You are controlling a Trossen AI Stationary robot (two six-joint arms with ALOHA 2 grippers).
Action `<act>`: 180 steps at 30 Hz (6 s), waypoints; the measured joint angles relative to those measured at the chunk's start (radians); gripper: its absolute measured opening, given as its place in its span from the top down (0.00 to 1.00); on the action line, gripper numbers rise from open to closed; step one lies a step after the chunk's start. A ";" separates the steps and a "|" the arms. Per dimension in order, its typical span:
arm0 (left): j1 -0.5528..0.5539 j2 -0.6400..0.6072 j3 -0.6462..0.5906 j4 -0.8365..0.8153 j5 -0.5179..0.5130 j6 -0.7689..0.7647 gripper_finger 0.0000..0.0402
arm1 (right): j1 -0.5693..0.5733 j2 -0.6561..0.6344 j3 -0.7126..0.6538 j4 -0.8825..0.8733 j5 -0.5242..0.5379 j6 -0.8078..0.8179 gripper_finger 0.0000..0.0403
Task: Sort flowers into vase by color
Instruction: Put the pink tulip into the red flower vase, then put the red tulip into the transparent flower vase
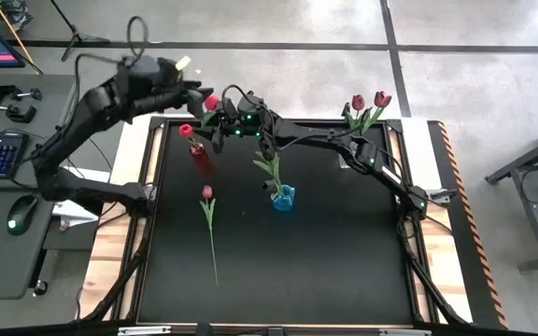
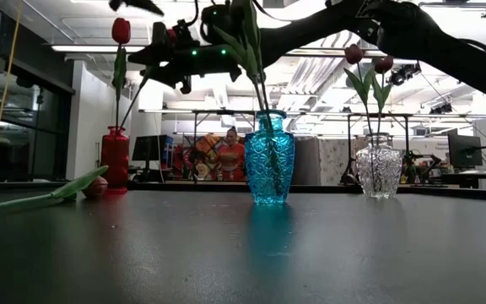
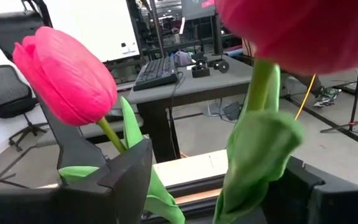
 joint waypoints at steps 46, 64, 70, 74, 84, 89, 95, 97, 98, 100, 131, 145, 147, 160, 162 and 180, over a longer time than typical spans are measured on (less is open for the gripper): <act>0.154 0.389 0.444 -0.548 0.204 0.287 1.00 | 0.000 0.000 0.000 -0.030 0.000 -0.004 0.40; 0.154 0.340 0.445 -0.620 0.072 0.287 1.00 | 0.005 -0.007 0.000 0.007 -0.047 0.004 0.40; 0.154 0.320 0.445 -0.611 0.041 0.278 1.00 | -0.007 -0.032 0.000 -0.123 0.002 -0.082 0.40; 0.154 0.298 0.445 -0.585 0.015 0.268 1.00 | -0.025 -0.049 0.000 -0.165 0.028 -0.108 0.40; 0.154 0.262 0.445 -0.564 0.012 0.244 1.00 | -0.069 -0.106 0.000 -0.286 0.024 -0.163 0.40; 0.151 0.246 0.445 -0.538 0.013 0.242 1.00 | -0.085 -0.131 0.000 -0.372 0.024 -0.241 0.40; 0.144 0.233 0.445 -0.540 0.014 0.215 1.00 | -0.137 -0.175 0.000 -0.464 0.027 -0.264 0.40; 0.131 0.232 0.445 -0.540 0.011 0.203 1.00 | -0.163 -0.200 0.000 -0.479 0.030 -0.280 0.40; 0.122 0.232 0.445 -0.540 0.004 0.197 1.00 | -0.177 -0.215 0.000 -0.492 0.033 -0.284 0.40; 0.107 0.233 0.445 -0.540 -0.008 0.192 1.00 | -0.203 -0.240 0.000 -0.507 0.036 -0.288 0.40; -0.542 0.159 0.167 -0.424 -0.378 -0.266 1.00 | -0.262 -0.524 -0.003 -1.117 -0.294 -0.417 0.40; -0.887 -0.048 -0.193 -0.406 -0.509 -0.847 1.00 | -0.018 -0.696 -0.003 -1.245 0.025 -0.229 0.40; -0.930 -0.058 -0.249 -0.396 -0.479 -0.885 1.00 | 0.063 -0.705 -0.003 -1.271 0.132 -0.165 0.40; -1.338 -0.202 -0.384 -0.332 -0.672 -1.045 1.00 | 0.600 -0.619 -0.003 -1.512 0.640 0.604 0.40; -1.353 -0.235 -0.385 -0.332 -0.713 -1.041 1.00 | 0.649 -0.576 -0.003 -1.553 0.623 0.731 0.40; -1.355 -0.316 -0.385 -0.248 -0.866 -0.931 1.00 | 0.700 -0.099 -0.003 -1.101 0.381 0.760 0.40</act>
